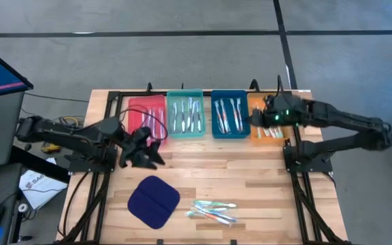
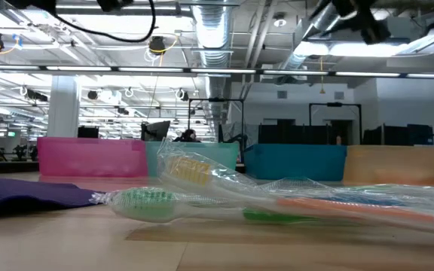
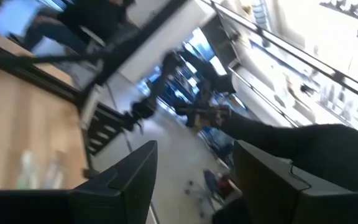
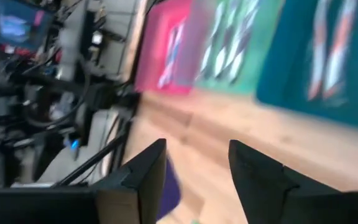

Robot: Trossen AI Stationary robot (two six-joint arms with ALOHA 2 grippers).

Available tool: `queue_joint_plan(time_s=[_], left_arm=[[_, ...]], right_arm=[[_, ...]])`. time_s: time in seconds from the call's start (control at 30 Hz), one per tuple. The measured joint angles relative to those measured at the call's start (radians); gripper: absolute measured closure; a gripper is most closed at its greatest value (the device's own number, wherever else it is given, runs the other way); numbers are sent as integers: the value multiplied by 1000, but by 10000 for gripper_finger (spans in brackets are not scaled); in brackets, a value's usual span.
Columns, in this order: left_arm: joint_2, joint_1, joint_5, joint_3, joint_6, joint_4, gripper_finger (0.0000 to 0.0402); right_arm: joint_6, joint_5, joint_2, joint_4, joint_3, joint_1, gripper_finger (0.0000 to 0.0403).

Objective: Pick & Place Toothbrushes
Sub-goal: Put the green toothbrush into the orange bin

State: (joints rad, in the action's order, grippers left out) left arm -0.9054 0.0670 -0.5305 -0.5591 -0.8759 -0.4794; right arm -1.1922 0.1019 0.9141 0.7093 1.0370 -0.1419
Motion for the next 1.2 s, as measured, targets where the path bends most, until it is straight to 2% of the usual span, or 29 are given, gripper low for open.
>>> queue_joint_plan(time_s=[0.17,0.33,0.5,0.67,0.97,1.1,1.2], left_arm=[[0,117,29,0,-3,1,198],[0,202,66,0,-45,2,198],[0,273,120,0,-78,3,198],[0,318,143,0,-78,4,198],[-4,347,220,17,-72,8,198],[-5,349,223,56,-108,9,198],[-5,349,227,83,-136,8,198]], right_arm=[[-105,134,71,-79,0,263,248],[-143,136,200,-254,0,440,260],[-243,123,328,-403,0,533,271],[-308,51,451,-516,0,614,275],[-299,-71,655,-714,0,740,279],[-249,-181,713,-710,0,757,288],[-249,-237,737,-639,-1,750,299]])
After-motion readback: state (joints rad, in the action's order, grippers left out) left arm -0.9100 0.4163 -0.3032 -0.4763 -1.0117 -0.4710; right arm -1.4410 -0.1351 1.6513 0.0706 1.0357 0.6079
